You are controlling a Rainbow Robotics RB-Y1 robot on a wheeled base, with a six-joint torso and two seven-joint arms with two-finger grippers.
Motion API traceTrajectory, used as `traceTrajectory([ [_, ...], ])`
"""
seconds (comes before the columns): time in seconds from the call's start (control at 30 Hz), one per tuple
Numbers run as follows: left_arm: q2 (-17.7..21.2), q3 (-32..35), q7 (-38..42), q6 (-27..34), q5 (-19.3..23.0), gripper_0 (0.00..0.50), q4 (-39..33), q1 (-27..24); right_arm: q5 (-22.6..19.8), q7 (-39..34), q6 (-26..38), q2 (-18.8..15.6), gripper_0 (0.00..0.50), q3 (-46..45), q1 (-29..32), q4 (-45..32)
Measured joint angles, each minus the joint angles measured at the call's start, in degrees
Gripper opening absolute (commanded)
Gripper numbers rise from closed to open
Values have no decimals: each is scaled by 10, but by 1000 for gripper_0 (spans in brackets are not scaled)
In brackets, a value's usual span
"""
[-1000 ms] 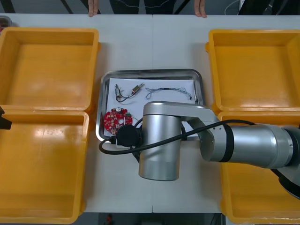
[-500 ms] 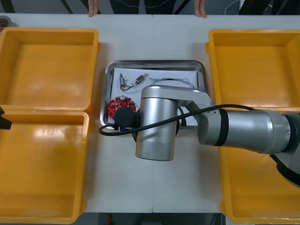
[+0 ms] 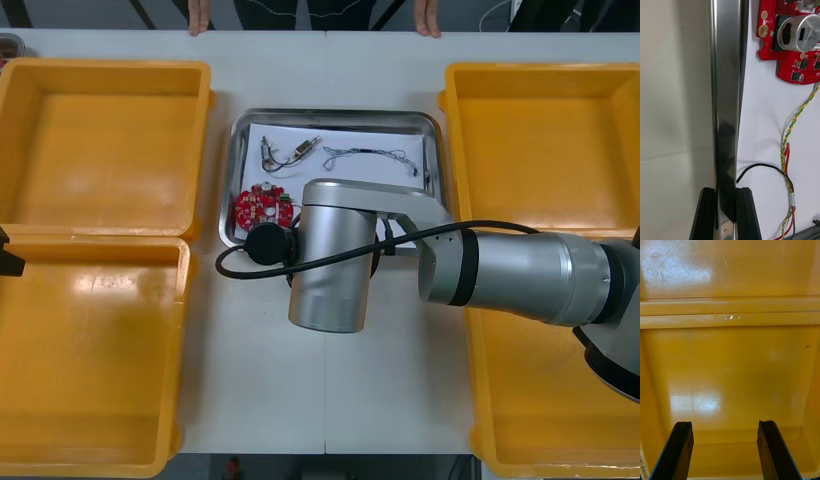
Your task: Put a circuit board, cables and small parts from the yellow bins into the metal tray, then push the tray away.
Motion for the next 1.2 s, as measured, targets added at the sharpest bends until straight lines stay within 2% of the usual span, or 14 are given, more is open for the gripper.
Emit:
traceTrajectory([
  [0.57,0,0,0,0,0,500,0,0,62,22,-47,9,0,0,-3,46],
  [1.2,0,0,0,0,0,500,0,0,90,22,-116,10,0,-15,-25,121],
])
